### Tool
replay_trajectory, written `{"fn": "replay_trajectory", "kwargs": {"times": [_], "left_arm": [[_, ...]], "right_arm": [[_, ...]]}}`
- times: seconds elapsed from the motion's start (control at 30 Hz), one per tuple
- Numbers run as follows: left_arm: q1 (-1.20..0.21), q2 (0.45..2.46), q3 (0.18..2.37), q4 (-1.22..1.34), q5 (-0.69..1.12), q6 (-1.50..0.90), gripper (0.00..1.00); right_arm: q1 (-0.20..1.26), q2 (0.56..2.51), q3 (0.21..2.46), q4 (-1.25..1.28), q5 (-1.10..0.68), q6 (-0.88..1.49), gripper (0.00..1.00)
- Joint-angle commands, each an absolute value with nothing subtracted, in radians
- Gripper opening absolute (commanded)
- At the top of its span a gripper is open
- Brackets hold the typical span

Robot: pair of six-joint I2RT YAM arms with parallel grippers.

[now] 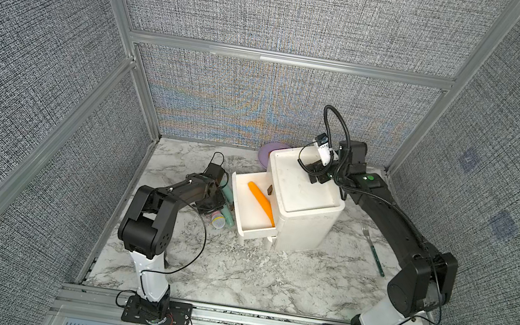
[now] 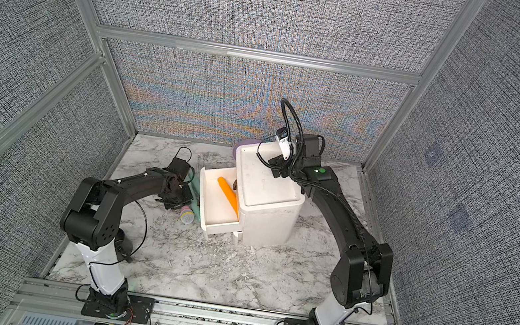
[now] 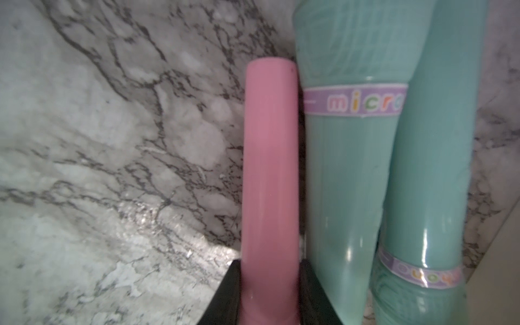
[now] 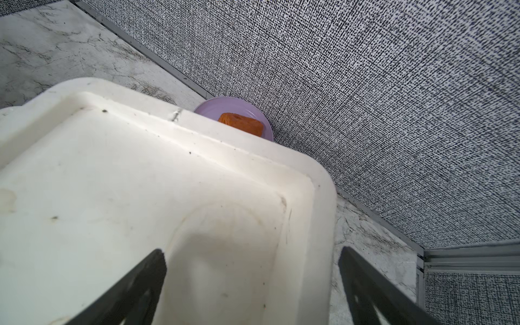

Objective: Take the microphone out of the drawer
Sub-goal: Place the microphone at the center of the board.

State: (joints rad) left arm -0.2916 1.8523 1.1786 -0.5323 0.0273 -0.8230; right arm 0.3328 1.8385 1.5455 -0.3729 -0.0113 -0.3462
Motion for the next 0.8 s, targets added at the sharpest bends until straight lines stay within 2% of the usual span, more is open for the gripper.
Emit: {"fn": "replay_trajectory", "kwargs": {"times": [0.0, 0.6, 0.63, 0.67, 0.7, 0.77], "left_arm": [[-0.289, 1.868, 1.177, -0.523, 0.061, -0.839, 0.0], [-0.288, 1.885, 1.176, -0.527, 0.086, -0.854, 0.0], [-0.288, 1.884, 1.174, -0.522, 0.09, -0.854, 0.07], [-0.287, 1.883, 1.172, -0.517, 0.096, -0.85, 0.77], [-0.288, 1.882, 1.172, -0.515, 0.101, -0.849, 0.99], [-0.287, 1.881, 1.17, -0.515, 0.102, -0.85, 0.99]], "right_arm": [[0.331, 1.873, 1.516, -0.641, -0.008, -0.334, 0.98], [0.331, 1.875, 1.516, -0.64, -0.007, -0.334, 0.98], [0.333, 1.873, 1.516, -0.64, -0.005, -0.333, 0.98], [0.332, 1.873, 1.516, -0.641, -0.005, -0.333, 0.98], [0.332, 1.873, 1.516, -0.64, -0.005, -0.333, 0.98], [0.331, 1.873, 1.514, -0.64, -0.005, -0.334, 0.98]]}}
